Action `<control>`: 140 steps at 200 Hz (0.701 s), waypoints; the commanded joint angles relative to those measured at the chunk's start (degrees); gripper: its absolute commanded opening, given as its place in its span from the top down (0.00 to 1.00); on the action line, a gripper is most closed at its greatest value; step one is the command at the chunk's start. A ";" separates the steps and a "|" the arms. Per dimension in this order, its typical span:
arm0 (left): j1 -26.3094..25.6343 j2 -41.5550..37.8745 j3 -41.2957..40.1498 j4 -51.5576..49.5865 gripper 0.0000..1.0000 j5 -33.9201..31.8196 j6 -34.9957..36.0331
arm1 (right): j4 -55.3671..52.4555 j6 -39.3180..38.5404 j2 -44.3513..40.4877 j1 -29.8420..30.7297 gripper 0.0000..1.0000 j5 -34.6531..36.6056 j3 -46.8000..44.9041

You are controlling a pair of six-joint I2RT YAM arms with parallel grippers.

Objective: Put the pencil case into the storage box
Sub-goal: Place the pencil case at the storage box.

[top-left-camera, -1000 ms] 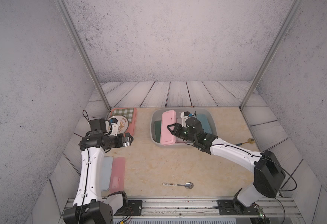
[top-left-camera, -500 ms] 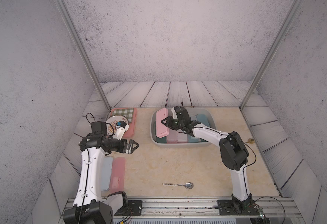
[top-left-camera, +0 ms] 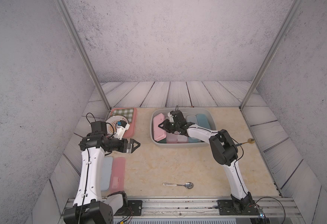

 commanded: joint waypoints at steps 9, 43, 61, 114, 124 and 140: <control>0.40 0.13 -0.32 -0.09 0.00 -0.28 0.73 | 0.29 0.65 2.61 -0.11 0.70 -0.06 2.21; 0.40 0.08 -0.34 -0.12 0.01 -0.66 0.91 | -3.89 -1.68 1.98 -0.09 0.54 1.72 2.65; 0.42 -0.06 -0.32 -0.07 0.01 -0.66 0.73 | -6.76 -3.51 1.28 -0.12 0.44 2.23 2.74; 0.41 -0.11 -0.58 0.34 0.01 -0.83 0.04 | -21.02 -11.26 -2.49 -0.10 0.25 6.82 4.47; 0.41 -0.23 -0.58 0.56 0.01 -1.04 -0.25 | -22.98 -12.16 -2.86 -0.08 0.23 7.20 4.86; 0.36 -0.22 -0.58 0.84 0.01 -1.72 -0.62 | -25.89 -13.43 -3.14 0.03 0.22 7.84 5.92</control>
